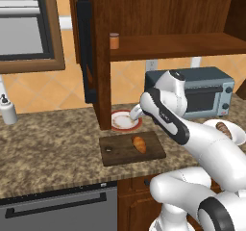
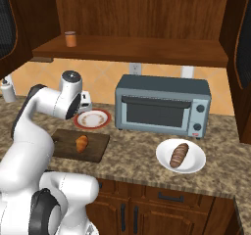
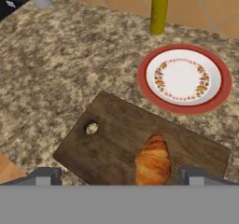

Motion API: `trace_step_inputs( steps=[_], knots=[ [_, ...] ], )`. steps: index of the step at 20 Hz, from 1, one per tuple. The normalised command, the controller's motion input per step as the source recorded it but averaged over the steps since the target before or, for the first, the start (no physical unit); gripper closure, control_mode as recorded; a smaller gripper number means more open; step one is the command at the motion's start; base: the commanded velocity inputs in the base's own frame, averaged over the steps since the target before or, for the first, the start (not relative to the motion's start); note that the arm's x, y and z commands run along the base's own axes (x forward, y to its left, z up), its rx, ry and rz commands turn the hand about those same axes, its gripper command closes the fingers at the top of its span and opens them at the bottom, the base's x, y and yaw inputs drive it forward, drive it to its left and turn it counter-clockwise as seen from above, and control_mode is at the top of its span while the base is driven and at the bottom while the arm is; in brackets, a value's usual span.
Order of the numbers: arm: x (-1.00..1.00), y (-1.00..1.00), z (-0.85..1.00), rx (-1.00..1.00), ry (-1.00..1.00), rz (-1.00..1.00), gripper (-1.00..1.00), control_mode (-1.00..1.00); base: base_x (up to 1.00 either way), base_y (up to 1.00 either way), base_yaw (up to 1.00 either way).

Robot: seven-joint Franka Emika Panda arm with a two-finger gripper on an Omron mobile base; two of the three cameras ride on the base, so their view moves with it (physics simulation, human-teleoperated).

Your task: From the different types of pastries on the counter, select a croissant and place it on the cutting board. Then retrieve a jar of jam from the cabinet and place it alongside the croissant on the cutting board.

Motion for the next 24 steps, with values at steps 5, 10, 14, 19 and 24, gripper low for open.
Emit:
trace_step_inputs(
  steps=[5, 10, 14, 19, 24],
  knots=[
    [-0.04, 0.01, 1.00, 0.06, -0.26, 0.09, -1.00, -1.00, 0.00, 0.00, 0.00],
    [0.00, 0.07, 1.00, 0.02, -0.19, 0.03, -1.00, -1.00, 0.00, 0.00, 0.00],
    [0.00, 0.05, 1.00, 0.00, -0.16, 0.00, -1.00, -1.00, 0.00, 0.00, 0.00],
    [0.02, 0.01, 1.00, 0.00, -0.17, 0.00, -1.00, -1.00, 0.00, 0.00, 0.00],
    [0.16, 0.00, 0.91, 0.02, -0.22, 0.03, -1.00, -1.00, 0.00, 0.00, 0.00]
  ],
)
